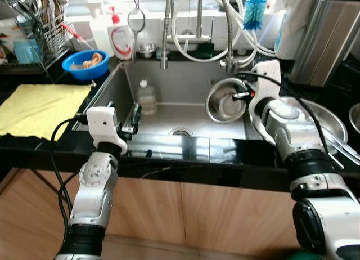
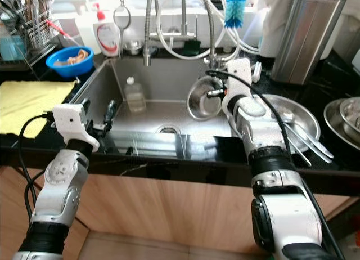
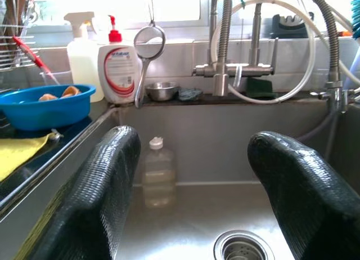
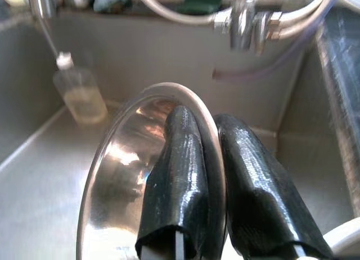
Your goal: Kitchen organization
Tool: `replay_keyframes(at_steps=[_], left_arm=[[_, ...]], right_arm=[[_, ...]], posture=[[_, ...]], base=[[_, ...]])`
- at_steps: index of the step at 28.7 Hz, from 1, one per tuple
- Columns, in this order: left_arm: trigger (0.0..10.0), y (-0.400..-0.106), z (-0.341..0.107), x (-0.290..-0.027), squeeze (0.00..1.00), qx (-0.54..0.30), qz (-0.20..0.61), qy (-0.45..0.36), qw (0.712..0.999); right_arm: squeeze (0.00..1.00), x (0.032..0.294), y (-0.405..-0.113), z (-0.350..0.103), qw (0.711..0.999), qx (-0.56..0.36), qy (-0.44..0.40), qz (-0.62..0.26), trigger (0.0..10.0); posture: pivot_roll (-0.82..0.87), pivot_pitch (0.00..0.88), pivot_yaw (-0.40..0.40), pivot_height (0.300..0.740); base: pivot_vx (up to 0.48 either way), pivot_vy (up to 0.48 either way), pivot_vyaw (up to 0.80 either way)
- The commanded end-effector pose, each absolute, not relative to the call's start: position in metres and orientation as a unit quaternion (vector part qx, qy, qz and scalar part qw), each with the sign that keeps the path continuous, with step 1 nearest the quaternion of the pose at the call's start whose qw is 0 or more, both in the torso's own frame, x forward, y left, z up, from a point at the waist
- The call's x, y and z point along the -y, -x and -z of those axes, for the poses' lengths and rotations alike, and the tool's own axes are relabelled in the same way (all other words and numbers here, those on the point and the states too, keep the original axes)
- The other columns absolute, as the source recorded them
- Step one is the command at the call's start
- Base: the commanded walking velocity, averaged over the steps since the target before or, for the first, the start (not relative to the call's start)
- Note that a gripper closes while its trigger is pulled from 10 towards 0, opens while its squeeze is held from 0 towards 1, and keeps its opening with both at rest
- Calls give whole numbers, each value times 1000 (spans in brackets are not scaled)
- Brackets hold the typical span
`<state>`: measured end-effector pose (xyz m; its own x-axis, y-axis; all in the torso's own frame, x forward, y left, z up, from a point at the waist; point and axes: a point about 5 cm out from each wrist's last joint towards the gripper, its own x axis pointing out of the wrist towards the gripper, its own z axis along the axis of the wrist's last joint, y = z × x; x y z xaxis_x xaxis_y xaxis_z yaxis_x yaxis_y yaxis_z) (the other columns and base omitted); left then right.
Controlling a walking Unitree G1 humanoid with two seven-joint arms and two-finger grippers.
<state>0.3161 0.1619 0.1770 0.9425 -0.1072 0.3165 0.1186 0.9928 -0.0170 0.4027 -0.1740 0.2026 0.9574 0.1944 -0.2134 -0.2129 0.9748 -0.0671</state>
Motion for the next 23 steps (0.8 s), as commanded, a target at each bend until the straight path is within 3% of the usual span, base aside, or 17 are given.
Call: replay_keyframes(at_steps=[1,11,12,13,14,18,19,20,23], left_arm=[[10000,-315,-178,-164,0,164,51,17,985],[10000,-314,-179,-164,0,165,47,23,985],[10000,-314,-179,-164,0,165,46,23,985],[10000,-314,-178,-164,0,165,46,23,985],[10000,-314,-178,-164,0,164,45,23,985],[10000,-314,-178,-164,0,164,45,25,985],[10000,-314,-178,-164,0,163,45,24,985],[10000,-314,-178,-164,0,163,45,24,985],[10000,-314,-179,-164,0,163,47,24,985]], right_arm=[[0,168,-406,-211,987,-93,59,-115,10000],[4,168,-412,-214,988,-82,59,-118,10000],[714,169,-413,-216,988,-80,59,-119,10000],[714,169,-413,-216,988,-79,58,-120,10000],[1000,169,-414,-217,988,-77,60,-119,10000],[1000,168,-415,-221,988,-72,64,-118,10000],[761,168,-415,-221,988,-72,65,-119,10000],[0,167,-415,-221,988,-70,68,-120,10000],[0,166,-415,-224,989,-61,67,-114,10000]], posture=[[-135,0,57,740],[-126,0,47,740],[-128,0,47,740],[-128,0,47,740],[-126,0,46,740],[-124,0,48,740],[-124,0,48,740],[-124,0,49,740],[-121,0,53,740]], base=[[0,0,0],[0,0,0],[0,0,0],[0,0,0],[0,0,0],[0,0,0],[0,0,0],[0,0,0],[0,0,0]])
